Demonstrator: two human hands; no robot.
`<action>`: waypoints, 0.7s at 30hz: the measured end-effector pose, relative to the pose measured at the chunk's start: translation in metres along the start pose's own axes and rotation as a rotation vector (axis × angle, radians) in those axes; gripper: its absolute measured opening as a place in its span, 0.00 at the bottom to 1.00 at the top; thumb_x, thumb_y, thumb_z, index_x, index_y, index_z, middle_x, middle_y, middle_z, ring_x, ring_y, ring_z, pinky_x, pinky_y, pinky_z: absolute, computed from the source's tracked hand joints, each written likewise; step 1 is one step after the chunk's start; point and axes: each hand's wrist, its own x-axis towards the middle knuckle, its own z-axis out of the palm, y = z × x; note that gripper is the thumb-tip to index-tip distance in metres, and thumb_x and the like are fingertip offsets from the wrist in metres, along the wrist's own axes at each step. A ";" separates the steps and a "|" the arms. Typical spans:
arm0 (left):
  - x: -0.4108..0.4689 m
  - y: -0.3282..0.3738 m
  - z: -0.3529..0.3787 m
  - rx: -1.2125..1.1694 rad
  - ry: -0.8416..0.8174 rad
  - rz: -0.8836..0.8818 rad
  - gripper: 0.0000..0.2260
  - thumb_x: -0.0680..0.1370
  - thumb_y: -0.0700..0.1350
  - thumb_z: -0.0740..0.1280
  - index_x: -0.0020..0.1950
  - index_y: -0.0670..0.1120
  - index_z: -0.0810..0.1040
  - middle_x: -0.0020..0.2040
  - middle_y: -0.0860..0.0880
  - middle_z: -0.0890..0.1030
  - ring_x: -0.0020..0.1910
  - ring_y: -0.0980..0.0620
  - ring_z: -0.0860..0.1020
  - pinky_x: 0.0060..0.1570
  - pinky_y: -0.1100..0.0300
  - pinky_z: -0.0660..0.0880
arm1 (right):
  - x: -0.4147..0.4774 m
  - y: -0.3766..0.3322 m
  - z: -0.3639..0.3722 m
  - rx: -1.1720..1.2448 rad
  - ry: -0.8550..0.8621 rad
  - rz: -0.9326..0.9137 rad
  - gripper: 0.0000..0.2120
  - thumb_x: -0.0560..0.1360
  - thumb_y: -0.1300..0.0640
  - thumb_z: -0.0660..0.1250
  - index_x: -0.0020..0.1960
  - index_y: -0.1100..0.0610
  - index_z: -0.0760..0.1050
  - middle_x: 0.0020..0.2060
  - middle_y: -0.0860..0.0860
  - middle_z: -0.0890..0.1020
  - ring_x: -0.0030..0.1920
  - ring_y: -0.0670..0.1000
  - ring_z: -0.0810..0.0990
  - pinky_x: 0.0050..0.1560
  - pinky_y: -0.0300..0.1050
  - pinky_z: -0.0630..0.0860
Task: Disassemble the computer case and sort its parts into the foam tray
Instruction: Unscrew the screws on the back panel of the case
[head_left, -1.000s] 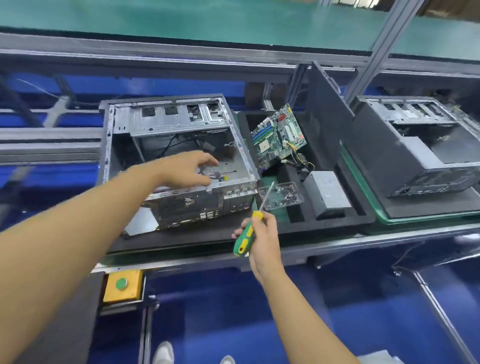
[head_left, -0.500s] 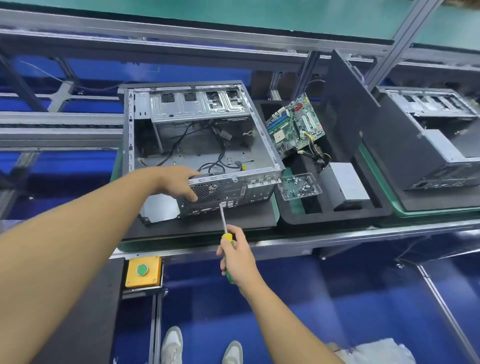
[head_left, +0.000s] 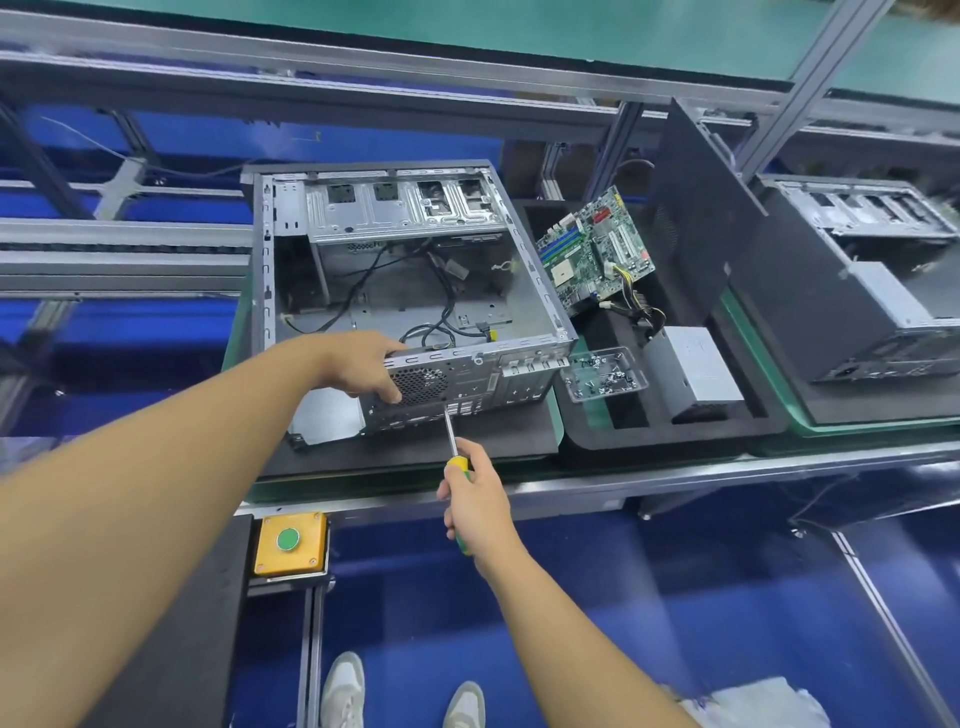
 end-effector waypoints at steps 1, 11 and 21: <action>0.000 0.000 0.000 -0.001 -0.001 0.001 0.14 0.74 0.39 0.72 0.57 0.52 0.78 0.44 0.43 0.81 0.36 0.47 0.74 0.38 0.54 0.72 | 0.000 -0.001 -0.001 0.003 0.002 0.002 0.20 0.81 0.57 0.55 0.67 0.38 0.70 0.36 0.47 0.77 0.27 0.49 0.68 0.26 0.41 0.68; 0.001 -0.002 0.001 0.011 0.012 0.002 0.10 0.73 0.41 0.73 0.53 0.51 0.80 0.46 0.42 0.83 0.38 0.47 0.76 0.40 0.54 0.73 | 0.005 -0.010 -0.006 0.197 -0.086 0.106 0.13 0.81 0.58 0.57 0.62 0.47 0.75 0.37 0.52 0.78 0.25 0.49 0.69 0.26 0.41 0.68; 0.002 -0.002 0.001 0.006 0.016 -0.006 0.09 0.73 0.41 0.72 0.45 0.55 0.79 0.41 0.46 0.82 0.36 0.48 0.74 0.38 0.55 0.73 | 0.013 -0.016 -0.029 -0.036 -0.207 0.075 0.10 0.83 0.58 0.56 0.53 0.60 0.74 0.37 0.52 0.82 0.32 0.51 0.75 0.38 0.45 0.75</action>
